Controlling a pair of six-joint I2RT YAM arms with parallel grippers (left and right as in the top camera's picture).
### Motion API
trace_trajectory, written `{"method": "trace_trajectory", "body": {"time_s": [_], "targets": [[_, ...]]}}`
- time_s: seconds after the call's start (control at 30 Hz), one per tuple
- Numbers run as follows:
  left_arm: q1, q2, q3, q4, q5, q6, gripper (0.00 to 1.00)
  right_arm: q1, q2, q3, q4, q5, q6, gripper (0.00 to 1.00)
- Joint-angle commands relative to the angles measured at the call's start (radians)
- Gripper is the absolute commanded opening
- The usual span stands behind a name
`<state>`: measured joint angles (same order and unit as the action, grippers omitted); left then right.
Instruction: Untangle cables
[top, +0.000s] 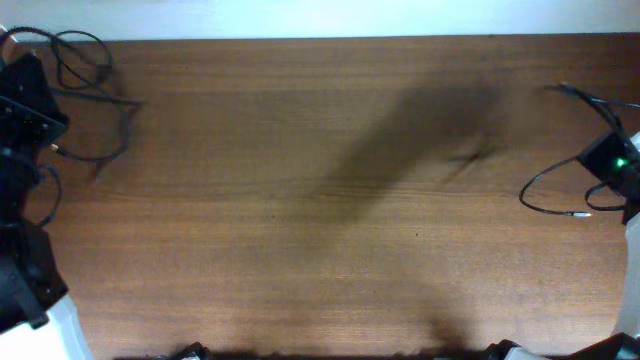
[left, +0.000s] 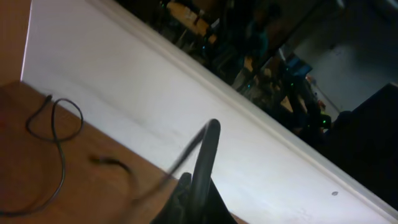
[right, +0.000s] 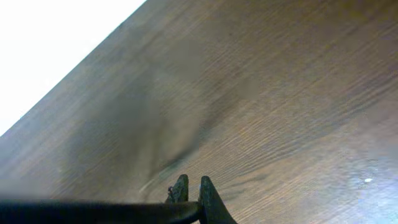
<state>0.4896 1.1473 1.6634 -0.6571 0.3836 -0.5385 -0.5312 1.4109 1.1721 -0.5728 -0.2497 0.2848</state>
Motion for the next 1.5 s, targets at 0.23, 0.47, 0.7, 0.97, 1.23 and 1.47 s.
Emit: {"method": "trace_trajectory", "body": {"time_s": [0.23,0.47,0.7,0.97,1.23,1.47], "targets": [[0.011,0.031,0.013,-0.047,-0.051,0.085,0.00,0.300,-0.007,-0.003,-0.009,-0.124,-0.117,0.04],[0.011,0.106,0.013,-0.108,-0.029,0.085,0.00,0.494,0.029,-0.004,-0.052,-0.078,-0.116,0.04],[0.008,0.201,0.013,-0.109,0.100,0.100,0.00,0.546,0.096,-0.004,-0.091,-0.072,-0.116,0.04],[0.008,0.232,0.013,-0.112,0.152,0.151,0.00,0.672,0.145,-0.004,-0.075,-0.051,-0.116,0.08],[0.008,0.232,0.013,-0.140,0.152,0.151,0.00,0.721,0.164,-0.004,-0.059,0.049,-0.116,0.60],[0.008,0.232,0.013,-0.153,0.152,0.151,0.00,0.721,0.164,-0.004,-0.060,0.049,-0.116,0.98]]}}
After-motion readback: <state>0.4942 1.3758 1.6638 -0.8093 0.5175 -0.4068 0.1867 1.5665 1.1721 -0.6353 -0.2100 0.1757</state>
